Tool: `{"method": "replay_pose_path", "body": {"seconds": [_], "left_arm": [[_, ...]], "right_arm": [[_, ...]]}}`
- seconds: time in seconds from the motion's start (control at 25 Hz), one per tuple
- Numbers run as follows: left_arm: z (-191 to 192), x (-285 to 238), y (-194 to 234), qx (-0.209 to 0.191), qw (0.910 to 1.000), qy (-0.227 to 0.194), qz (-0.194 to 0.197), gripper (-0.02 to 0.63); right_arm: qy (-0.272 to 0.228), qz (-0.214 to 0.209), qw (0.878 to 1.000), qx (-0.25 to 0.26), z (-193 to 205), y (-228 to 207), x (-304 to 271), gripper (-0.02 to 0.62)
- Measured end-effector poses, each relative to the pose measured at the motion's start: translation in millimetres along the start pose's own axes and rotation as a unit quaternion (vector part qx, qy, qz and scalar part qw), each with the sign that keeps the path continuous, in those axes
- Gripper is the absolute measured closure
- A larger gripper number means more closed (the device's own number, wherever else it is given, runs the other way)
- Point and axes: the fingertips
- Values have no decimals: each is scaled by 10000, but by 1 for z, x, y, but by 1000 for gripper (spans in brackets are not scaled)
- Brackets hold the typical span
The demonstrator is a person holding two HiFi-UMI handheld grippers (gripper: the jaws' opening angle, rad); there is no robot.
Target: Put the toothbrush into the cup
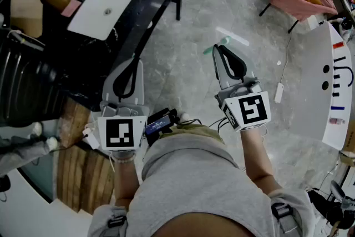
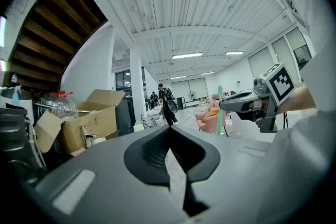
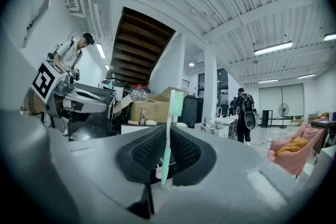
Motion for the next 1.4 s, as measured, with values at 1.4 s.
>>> {"method": "replay_pose_path", "body": {"seconds": [1.4], "left_arm": [[-9, -17, -28, 0, 9998, -59, -208, 595]], "right_arm": [[-102, -199, 9996, -163, 10, -32, 12, 571]]}}
Point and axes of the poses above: the fingertips, and each gripper's own axes: x backward along the fingers, y to its left, z out of its underside, and after that the axes turned 1 degree about -y, right-handed
